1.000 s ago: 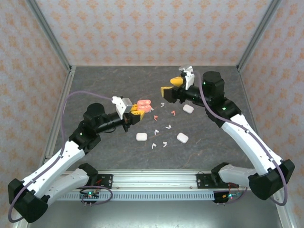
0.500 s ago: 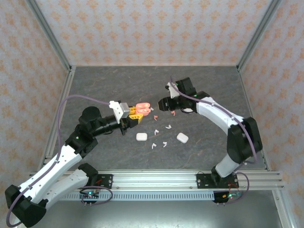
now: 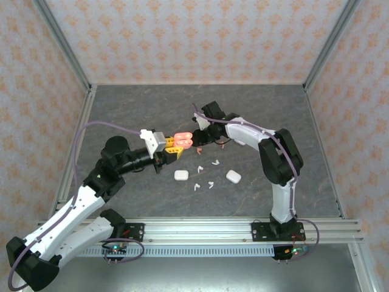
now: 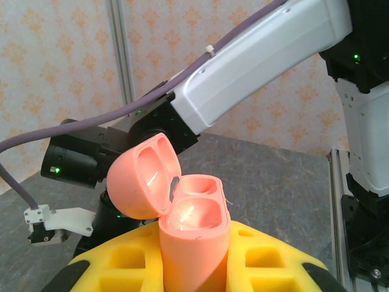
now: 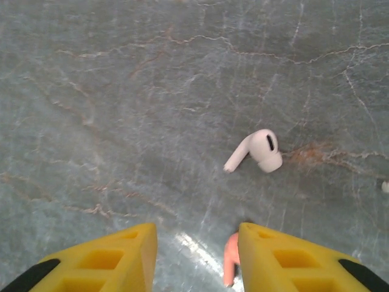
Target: Insert the wireless bluetooth earbuds into the charging case
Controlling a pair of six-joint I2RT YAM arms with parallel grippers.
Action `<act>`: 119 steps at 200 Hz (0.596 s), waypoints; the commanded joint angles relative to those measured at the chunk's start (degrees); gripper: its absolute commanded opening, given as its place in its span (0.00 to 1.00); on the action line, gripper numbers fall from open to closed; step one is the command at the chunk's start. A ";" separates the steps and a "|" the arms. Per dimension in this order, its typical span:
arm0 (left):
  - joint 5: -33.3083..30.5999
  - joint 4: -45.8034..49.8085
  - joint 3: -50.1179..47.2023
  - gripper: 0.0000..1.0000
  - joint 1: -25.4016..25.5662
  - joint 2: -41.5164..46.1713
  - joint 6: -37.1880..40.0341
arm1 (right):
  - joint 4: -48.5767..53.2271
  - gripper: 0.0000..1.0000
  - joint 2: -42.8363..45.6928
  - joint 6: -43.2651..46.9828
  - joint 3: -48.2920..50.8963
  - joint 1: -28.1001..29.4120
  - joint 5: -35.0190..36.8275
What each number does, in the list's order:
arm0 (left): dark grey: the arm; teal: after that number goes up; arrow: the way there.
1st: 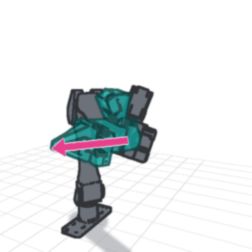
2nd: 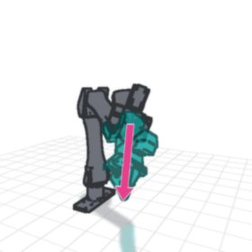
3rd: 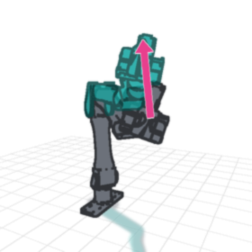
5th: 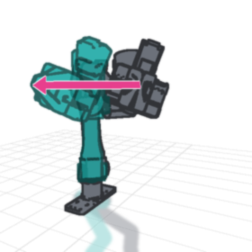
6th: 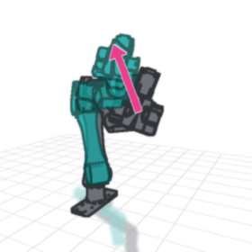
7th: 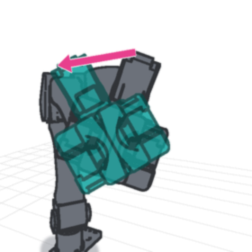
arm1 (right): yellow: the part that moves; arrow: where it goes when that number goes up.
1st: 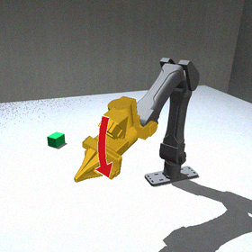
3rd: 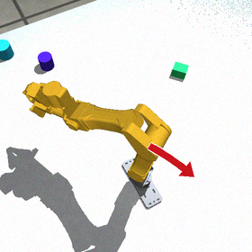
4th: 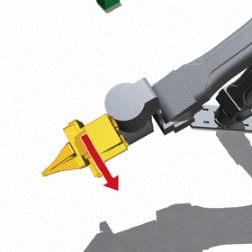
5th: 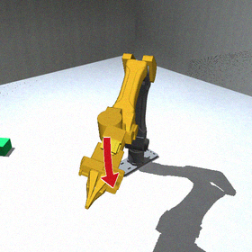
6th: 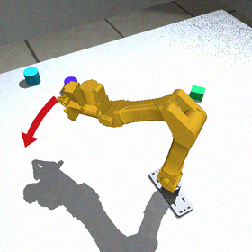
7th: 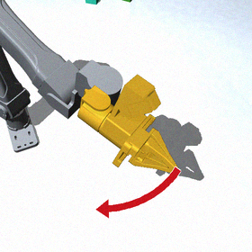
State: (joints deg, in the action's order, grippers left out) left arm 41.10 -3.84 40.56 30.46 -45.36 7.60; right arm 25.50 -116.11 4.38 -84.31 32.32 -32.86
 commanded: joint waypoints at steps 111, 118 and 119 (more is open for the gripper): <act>-0.32 2.98 3.24 0.00 0.44 0.89 1.19 | 7.21 0.40 -6.23 3.96 -4.03 0.79 3.24; -0.32 3.12 3.23 0.00 0.44 0.89 1.30 | 7.53 0.39 -6.04 4.12 -3.89 0.82 3.24; -0.32 3.13 3.27 0.00 0.46 0.89 1.29 | 7.59 0.39 -6.00 4.13 -3.82 0.86 3.24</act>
State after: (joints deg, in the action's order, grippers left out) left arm 41.08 -1.65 41.65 30.46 -45.36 7.62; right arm 28.88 -121.69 6.72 -87.33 32.67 -31.00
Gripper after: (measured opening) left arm 0.192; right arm 0.396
